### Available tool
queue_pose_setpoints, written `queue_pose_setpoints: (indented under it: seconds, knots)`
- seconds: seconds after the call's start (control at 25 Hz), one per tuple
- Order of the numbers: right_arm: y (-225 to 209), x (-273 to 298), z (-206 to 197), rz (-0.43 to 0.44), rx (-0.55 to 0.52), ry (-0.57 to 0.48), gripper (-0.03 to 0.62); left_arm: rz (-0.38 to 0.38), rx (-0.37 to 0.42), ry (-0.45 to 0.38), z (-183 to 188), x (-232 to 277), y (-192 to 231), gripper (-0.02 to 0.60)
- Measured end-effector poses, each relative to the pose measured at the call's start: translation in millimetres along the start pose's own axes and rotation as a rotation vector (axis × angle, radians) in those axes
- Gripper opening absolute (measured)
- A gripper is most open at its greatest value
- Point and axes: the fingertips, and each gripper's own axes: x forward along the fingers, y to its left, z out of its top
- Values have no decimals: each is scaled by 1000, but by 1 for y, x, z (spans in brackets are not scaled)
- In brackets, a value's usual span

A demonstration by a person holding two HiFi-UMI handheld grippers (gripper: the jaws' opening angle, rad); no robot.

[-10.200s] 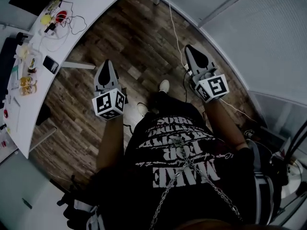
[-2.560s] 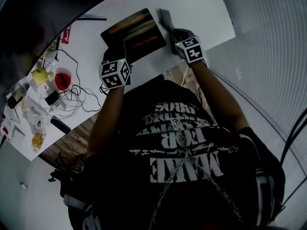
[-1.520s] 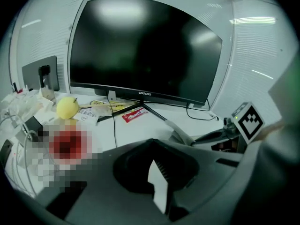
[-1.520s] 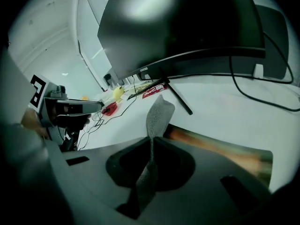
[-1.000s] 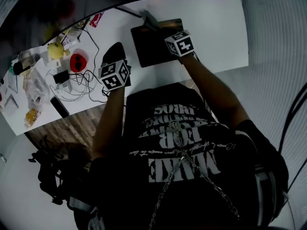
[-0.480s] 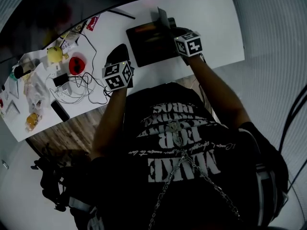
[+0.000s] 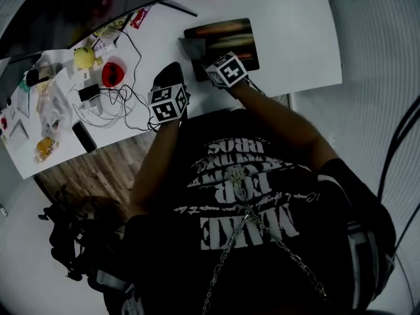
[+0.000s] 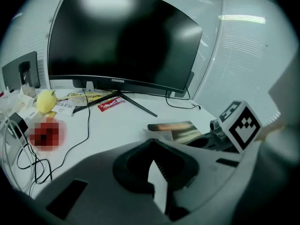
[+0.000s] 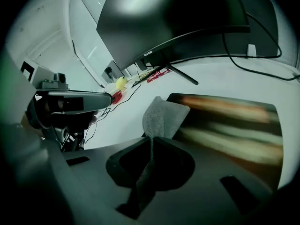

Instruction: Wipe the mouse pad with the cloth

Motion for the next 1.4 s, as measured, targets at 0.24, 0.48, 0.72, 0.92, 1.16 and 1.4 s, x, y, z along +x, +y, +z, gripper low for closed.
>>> queue_pose_setpoints:
  seconds: [0.24, 0.48, 0.72, 0.92, 1.16, 1.4]
  knots:
    - [-36, -29, -8, -67, 43, -16, 17, -11, -4, -1, 2, -3, 1, 6]
    - [-118, -91, -43, -242, 158, -62, 17, -42, 9, -3, 8, 4, -6, 5]
    - [-153, -125, -60, -315, 234, -72, 17, -54, 20, 1, 9, 3, -16, 6]
    - [-90, -107, -27, -188, 173, -119, 17, -40, 19, -3, 7, -7, -15, 6]
    - [20, -42, -19, 57, 26, -52, 17, -9, 12, -3, -3, -19, -11, 6]
    - [26, -24, -43, 70, 23, 37, 17, 14, 17, 6, -18, -35, -5, 6]
